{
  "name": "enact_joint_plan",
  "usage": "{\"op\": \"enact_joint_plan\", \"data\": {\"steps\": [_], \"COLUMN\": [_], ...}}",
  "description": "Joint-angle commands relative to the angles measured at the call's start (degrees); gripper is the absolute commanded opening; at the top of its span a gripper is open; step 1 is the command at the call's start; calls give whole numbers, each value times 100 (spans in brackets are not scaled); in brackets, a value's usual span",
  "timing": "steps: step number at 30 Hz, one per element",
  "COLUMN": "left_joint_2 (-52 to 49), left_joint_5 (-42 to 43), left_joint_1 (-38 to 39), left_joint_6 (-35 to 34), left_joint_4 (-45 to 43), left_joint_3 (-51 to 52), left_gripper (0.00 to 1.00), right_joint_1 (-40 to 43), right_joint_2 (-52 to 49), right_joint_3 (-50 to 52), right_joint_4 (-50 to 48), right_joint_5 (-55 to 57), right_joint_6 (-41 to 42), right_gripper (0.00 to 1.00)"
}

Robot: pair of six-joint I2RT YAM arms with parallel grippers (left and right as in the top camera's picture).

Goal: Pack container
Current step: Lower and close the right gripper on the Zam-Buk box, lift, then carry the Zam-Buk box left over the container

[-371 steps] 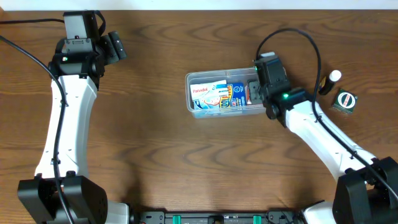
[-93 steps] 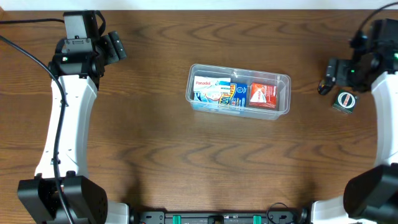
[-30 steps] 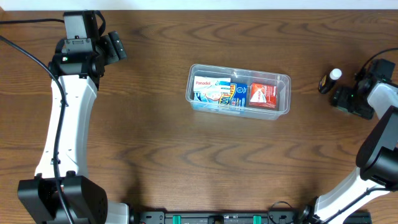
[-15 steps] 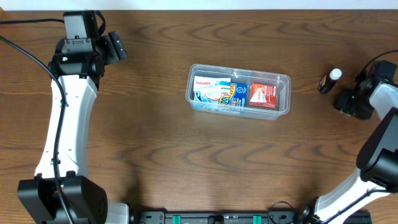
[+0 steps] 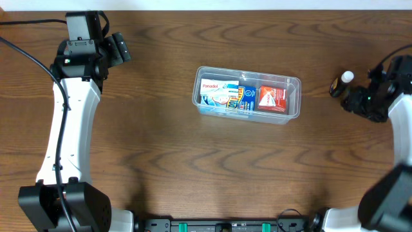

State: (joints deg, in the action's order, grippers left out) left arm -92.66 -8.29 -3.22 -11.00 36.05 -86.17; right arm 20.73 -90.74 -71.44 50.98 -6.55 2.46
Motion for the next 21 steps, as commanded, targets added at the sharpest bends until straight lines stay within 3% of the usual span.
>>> {"op": "enact_joint_plan", "data": {"steps": [1, 9, 21], "left_joint_2": [83, 83, 83], "left_joint_5": [-9, -9, -9], "left_joint_1": [-20, -20, -20], "left_joint_6": [-92, -92, -92], "left_joint_4": [17, 17, 17], "left_joint_3": [-101, -101, -101], "left_gripper": [98, 98, 98], "right_joint_1": [-507, -2013, -3519], "right_joint_2": [678, 1388, 264], "right_joint_3": [-13, -13, -11], "right_joint_4": [52, -446, -1464], "right_joint_5": [-142, 90, 444], "right_joint_6": [138, 426, 566], "right_gripper": [32, 37, 37]}}
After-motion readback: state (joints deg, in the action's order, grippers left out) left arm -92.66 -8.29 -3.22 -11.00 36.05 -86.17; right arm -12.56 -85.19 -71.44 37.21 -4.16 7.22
